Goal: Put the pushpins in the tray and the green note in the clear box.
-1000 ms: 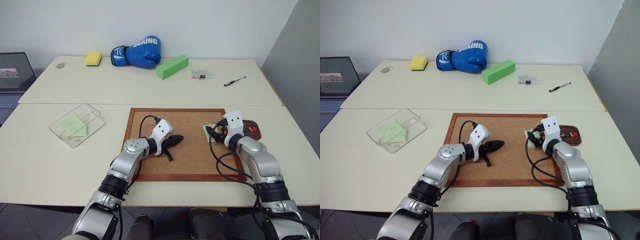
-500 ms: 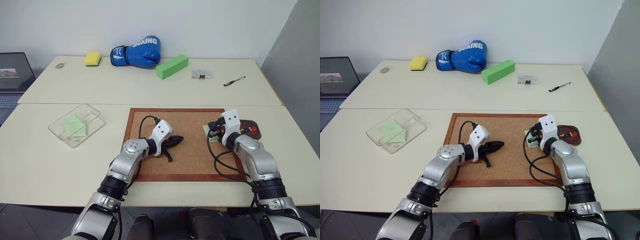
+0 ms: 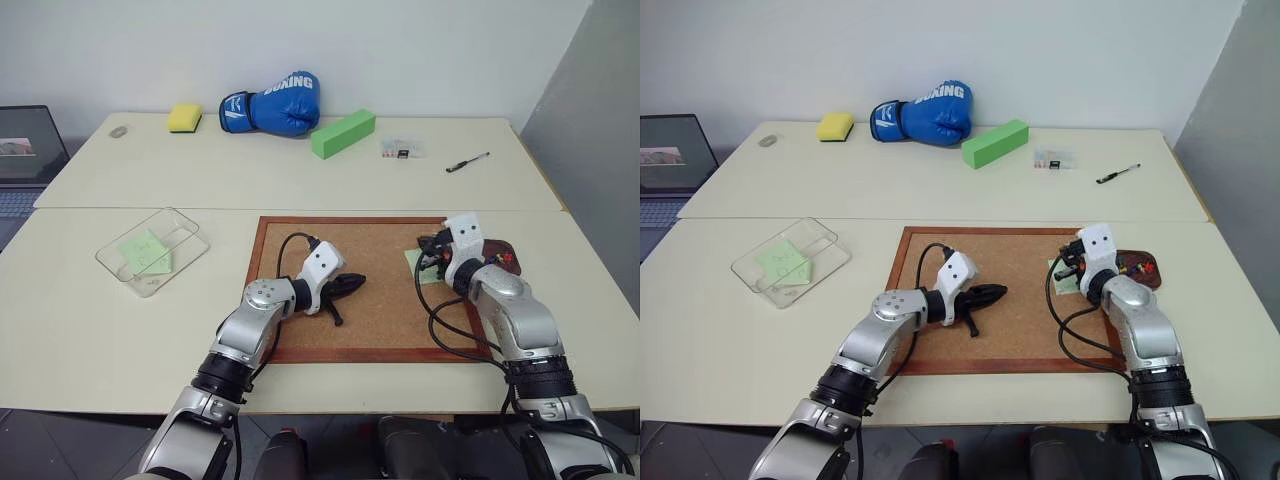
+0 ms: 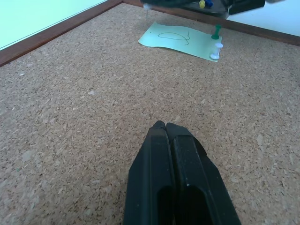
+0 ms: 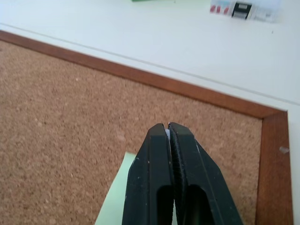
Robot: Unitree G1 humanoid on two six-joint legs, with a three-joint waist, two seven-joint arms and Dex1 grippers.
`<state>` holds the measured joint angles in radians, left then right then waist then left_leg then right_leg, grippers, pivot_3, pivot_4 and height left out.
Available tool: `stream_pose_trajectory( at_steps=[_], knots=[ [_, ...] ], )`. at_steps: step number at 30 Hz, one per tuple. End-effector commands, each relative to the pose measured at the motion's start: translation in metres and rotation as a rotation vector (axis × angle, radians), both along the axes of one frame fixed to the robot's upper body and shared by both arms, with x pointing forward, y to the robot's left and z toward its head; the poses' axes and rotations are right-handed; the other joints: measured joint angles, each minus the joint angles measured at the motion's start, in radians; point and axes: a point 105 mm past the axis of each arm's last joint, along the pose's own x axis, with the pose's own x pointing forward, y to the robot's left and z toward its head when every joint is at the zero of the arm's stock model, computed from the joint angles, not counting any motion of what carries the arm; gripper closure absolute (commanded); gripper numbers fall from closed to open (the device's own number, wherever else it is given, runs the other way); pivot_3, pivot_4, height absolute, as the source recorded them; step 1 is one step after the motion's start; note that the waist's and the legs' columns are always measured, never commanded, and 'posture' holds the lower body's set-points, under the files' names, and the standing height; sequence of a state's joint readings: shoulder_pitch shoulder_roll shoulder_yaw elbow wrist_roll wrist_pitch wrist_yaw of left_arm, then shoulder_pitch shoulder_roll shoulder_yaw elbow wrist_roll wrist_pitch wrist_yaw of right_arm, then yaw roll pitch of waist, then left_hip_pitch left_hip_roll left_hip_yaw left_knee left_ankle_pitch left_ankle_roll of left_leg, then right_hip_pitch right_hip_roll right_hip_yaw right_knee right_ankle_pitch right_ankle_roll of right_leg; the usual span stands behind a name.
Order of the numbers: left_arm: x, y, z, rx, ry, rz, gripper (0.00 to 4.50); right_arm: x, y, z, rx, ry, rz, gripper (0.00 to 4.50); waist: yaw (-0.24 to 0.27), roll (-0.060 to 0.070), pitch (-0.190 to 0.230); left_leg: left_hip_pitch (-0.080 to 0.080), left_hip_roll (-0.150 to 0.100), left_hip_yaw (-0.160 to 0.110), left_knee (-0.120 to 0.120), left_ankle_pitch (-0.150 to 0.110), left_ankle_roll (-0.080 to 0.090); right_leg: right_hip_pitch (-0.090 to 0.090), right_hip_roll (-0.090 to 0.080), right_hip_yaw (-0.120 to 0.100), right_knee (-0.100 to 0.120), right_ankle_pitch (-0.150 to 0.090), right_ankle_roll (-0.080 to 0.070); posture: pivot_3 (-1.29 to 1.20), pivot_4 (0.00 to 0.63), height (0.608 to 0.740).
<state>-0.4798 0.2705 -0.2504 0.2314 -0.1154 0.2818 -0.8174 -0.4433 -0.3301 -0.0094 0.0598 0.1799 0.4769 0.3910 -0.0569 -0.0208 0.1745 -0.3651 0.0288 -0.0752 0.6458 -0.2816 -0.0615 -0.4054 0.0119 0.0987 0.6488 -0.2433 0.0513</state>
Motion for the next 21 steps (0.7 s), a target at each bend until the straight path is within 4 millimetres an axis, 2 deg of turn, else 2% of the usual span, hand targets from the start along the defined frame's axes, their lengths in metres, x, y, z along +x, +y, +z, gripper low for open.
stream_pose_trajectory(
  at_steps=[1,4,7,9,11,16,21],
  knots=[
    [-0.008,0.003,-0.019,0.044,0.066,-0.006,4.5,-0.001,0.001,0.025,0.024,-0.093,0.002,4.49,0.0,0.0,0.0,0.0,0.0,0.0,0.0,0.0,0.0,0.0,0.0,0.0,0.0,0.0,0.0,0.0,0.15,0.74],
    [-0.009,0.003,-0.02,0.045,0.068,-0.007,4.5,-0.003,-0.005,0.035,0.025,-0.13,-0.025,4.49,0.0,0.0,0.0,0.0,0.0,0.0,0.0,0.0,0.0,0.0,0.0,0.0,0.0,0.0,0.0,0.0,0.15,0.74],
    [-0.01,0.003,-0.02,0.043,0.069,-0.004,4.5,-0.01,-0.023,0.051,0.018,-0.172,-0.074,4.49,0.0,0.0,0.0,0.0,0.0,0.0,0.0,0.0,0.0,0.0,0.0,0.0,0.0,0.0,0.0,0.0,0.15,0.74],
    [-0.01,0.005,-0.02,0.043,0.071,-0.001,4.5,-0.02,-0.047,0.062,0.005,-0.204,-0.14,4.49,0.003,0.0,0.0,0.0,0.0,0.0,0.0,0.0,0.0,0.0,0.0,0.0,-0.001,0.0,0.0,0.0,0.15,0.74],
    [-0.011,0.006,-0.021,0.045,0.074,0.002,4.5,-0.033,-0.072,0.065,-0.042,-0.208,-0.203,4.49,0.003,0.0,0.0,-0.001,0.0,0.0,-0.001,0.0,0.0,0.0,0.0,0.0,-0.001,0.0,0.0,0.0,0.15,0.74],
    [-0.013,0.008,-0.022,0.05,0.079,0.0,4.5,-0.061,-0.115,0.044,-0.241,-0.116,-0.293,4.49,0.006,0.001,0.0,-0.001,0.0,0.0,-0.001,0.0,0.0,0.0,0.0,0.0,-0.002,-0.001,0.0,0.0,0.15,0.74],
    [-0.013,0.009,-0.022,0.056,0.08,-0.007,4.5,-0.074,-0.132,0.018,-0.383,-0.021,-0.306,4.49,-0.004,0.004,-0.002,0.001,0.0,0.001,0.0,0.0,0.0,0.0,0.0,0.002,-0.001,-0.001,0.0,0.0,0.15,0.74]
  ],
)
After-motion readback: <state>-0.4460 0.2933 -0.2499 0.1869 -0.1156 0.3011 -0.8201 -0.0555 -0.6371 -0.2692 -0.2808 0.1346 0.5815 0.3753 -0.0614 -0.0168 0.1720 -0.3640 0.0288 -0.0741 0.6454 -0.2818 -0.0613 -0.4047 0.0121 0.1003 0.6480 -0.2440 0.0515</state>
